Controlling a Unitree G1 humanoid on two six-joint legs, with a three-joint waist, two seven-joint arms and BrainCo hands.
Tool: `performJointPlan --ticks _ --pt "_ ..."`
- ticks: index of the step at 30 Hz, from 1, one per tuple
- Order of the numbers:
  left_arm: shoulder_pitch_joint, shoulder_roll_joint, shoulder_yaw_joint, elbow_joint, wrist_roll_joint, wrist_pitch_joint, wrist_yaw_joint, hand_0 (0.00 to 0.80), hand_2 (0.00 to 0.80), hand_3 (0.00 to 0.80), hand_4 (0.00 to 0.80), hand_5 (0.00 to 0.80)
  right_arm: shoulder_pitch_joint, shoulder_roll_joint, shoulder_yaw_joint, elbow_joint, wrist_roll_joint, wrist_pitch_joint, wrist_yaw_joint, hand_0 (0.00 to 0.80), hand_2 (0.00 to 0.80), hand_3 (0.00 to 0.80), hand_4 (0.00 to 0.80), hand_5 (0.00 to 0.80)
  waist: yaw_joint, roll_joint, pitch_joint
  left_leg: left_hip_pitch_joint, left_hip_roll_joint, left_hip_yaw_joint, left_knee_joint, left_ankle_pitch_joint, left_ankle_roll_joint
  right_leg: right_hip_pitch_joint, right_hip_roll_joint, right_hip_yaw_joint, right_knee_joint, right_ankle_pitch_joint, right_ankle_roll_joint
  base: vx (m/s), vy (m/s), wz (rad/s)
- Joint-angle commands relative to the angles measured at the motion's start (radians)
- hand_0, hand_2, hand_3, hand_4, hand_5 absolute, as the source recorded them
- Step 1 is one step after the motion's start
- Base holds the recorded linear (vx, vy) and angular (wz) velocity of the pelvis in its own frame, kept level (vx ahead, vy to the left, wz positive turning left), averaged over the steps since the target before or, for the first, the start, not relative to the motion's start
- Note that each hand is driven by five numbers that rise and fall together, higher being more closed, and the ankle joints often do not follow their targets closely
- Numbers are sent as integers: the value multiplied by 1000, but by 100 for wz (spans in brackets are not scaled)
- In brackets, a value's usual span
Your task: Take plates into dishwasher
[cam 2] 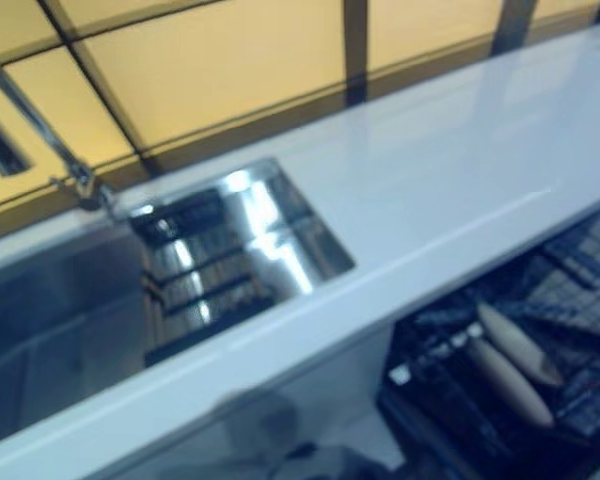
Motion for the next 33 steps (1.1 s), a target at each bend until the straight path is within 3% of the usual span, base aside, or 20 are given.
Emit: performJointPlan --ticks 1,5,8,9,12,13,15,18,19,22,24,29,33 --pt "9 46 30 74 23 6 17 0 0 0 0 0 30 -57 -53 -17 -3 -2 -2 0 0 0 0 0 8 -73 -97 14 -15 -24 25 -85 23 -5 21 25 47 -58 78 39 16 -6" --pt "4 42 41 111 64 54 57 0 0 0 0 0 53 -59 -76 -30 22 2 1 0 0 0 0 0 7 -91 -122 22 -13 -26 26 -89 27 3 29 35 45 -60 76 35 25 -3" --pt "3 40 63 161 117 136 101 0 0 0 0 0 55 -68 -79 -14 41 1 -2 0 0 0 0 0 7 -107 -144 27 -22 -34 73 -122 38 10 31 51 53 -67 68 42 44 -3" --pt "5 41 73 187 136 158 112 0 0 0 0 0 43 -79 -72 -6 47 2 5 0 0 0 0 0 11 -119 -150 22 -28 -58 141 -159 40 15 26 57 60 -70 61 34 32 -6" --pt "7 41 84 211 150 169 117 0 0 0 0 0 29 -93 -64 8 51 -1 14 0 0 0 0 0 20 -134 -158 0 -39 -91 206 -181 37 12 19 66 65 -64 53 14 55 -12" --pt "2 38 94 235 149 189 133 0 0 0 0 0 -7 -125 -41 39 89 -2 23 0 0 0 0 0 51 -162 -157 -42 -73 -201 298 -214 40 9 7 90 81 -46 50 -29 144 -13" --pt "-8 34 95 237 150 203 141 0 0 0 0 0 -33 -133 -28 56 114 0 26 0 0 0 0 0 62 -169 -153 -41 -88 -246 293 -229 52 -10 5 108 100 -37 56 -35 143 -49" --pt "-45 40 78 234 186 219 156 0 0 0 0 0 -62 -143 0 96 104 29 19 0 0 0 0 0 52 -172 -134 -37 -88 -213 275 -229 77 -70 0 107 142 -9 77 -130 153 -59" --pt "-69 56 50 227 215 245 152 0 0 0 0 0 -36 -151 -25 127 165 29 2 0 0 0 0 0 34 -172 -129 -22 -84 -196 238 -214 83 -105 -14 103 145 26 101 -171 213 -2" --pt "-66 70 39 237 224 257 158 0 0 0 0 0 15 -148 -74 138 171 32 1 0 0 0 0 0 21 -171 -128 -4 -75 -173 202 -198 75 -143 -21 70 143 63 128 -135 168 6" --pt "-61 86 44 238 215 270 175 0 0 0 0 0 52 -130 -106 144 160 31 14 0 0 0 0 0 26 -160 -133 4 -57 -155 152 -160 71 -145 -23 52 175 58 128 -222 143 -24" --pt "-61 122 65 242 166 298 204 0 0 0 0 0 55 -99 -94 171 161 26 36 0 0 0 0 0 69 -132 -150 -25 -9 -111 101 -94 70 -86 -45 1 288 -3 103 -223 -25 -35" --pt "-46 151 85 270 154 290 198 0 0 0 0 0 -7 -55 -25 314 152 -4 33 0 0 0 0 0 154 -132 -202 -119 19 -88 155 -93 74 56 -105 -33 378 -4 94 -319 -150 -69"
